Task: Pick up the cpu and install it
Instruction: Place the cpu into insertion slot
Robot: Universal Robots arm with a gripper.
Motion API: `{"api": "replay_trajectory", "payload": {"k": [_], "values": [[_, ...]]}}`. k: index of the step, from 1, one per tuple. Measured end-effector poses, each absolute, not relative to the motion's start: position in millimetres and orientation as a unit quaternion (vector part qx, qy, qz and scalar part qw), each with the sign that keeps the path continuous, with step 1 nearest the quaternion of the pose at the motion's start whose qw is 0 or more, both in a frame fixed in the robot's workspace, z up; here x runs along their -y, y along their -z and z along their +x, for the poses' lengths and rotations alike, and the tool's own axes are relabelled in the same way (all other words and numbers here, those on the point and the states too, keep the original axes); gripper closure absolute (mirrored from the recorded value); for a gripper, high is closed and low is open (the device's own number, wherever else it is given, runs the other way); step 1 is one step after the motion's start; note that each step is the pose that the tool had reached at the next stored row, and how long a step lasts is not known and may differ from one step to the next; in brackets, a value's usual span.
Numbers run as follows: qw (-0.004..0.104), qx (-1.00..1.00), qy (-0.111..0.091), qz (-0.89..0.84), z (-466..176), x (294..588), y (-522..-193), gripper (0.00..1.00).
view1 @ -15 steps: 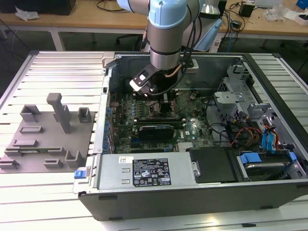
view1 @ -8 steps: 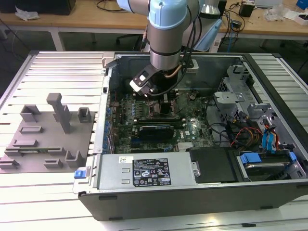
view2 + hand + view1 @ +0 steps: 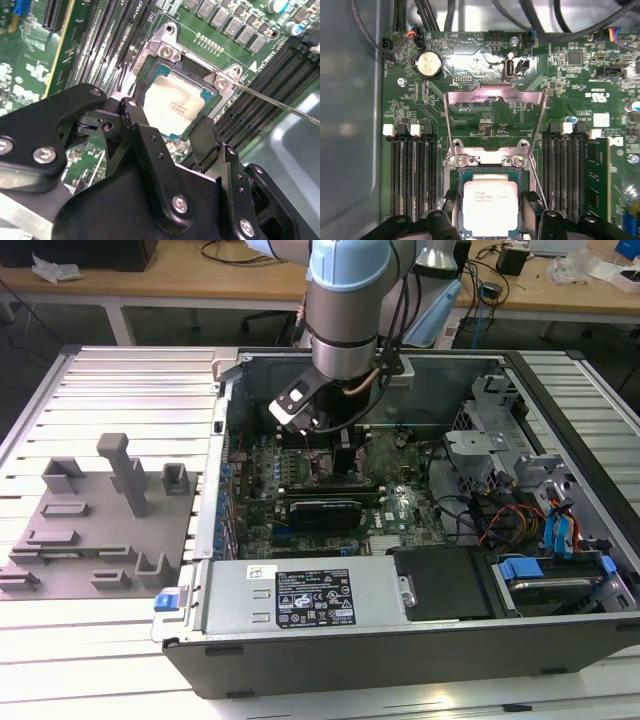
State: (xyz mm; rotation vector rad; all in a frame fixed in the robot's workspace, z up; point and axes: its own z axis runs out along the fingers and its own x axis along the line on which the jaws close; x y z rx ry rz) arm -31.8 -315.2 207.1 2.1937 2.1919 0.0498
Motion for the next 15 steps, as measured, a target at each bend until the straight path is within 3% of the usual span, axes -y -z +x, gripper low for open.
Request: {"api": "replay_trajectory", "payload": {"k": [12,14,15], "values": [[0.020,-0.707,-0.016,0.707,-31.9,315.2,-220.4,0.38],[0.020,-0.707,-0.016,0.707,-31.8,315.2,-220.4,0.59],[0.020,-0.707,-0.016,0.707,-31.8,315.2,-220.4,0.59]]}}
